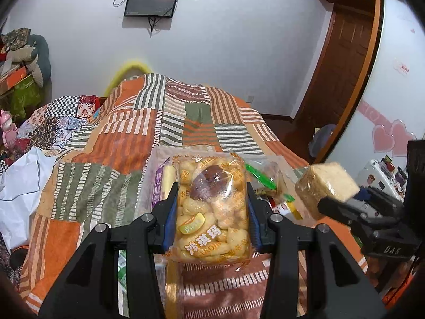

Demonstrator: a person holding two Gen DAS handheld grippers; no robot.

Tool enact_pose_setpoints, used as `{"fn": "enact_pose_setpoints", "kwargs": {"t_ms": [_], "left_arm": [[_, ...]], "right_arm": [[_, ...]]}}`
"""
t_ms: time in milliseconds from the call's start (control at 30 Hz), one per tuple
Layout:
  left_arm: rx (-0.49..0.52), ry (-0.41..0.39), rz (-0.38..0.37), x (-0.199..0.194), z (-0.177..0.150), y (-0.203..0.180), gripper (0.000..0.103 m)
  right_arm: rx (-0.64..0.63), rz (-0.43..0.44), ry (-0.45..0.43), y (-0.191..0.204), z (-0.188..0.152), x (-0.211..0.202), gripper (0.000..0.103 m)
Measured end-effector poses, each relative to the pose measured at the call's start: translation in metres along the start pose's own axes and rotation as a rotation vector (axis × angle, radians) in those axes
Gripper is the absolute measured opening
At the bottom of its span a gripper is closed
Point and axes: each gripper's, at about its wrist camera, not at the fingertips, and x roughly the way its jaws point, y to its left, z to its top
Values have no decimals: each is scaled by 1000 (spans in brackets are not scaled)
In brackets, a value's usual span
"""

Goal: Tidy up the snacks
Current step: 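Drop the nut cake with the left tool while the right drops the sponge cake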

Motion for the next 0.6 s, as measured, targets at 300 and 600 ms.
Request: {"fn": "enact_pose_setpoints", "kwargs": {"t_ms": [300, 600], "left_arm": [[-16, 26, 18, 29, 3, 10, 44], [-13, 58, 27, 55, 1, 15, 44]], "right_arm": [[5, 1, 58, -3, -4, 24, 80], [0, 15, 92, -3, -4, 44, 81]]}}
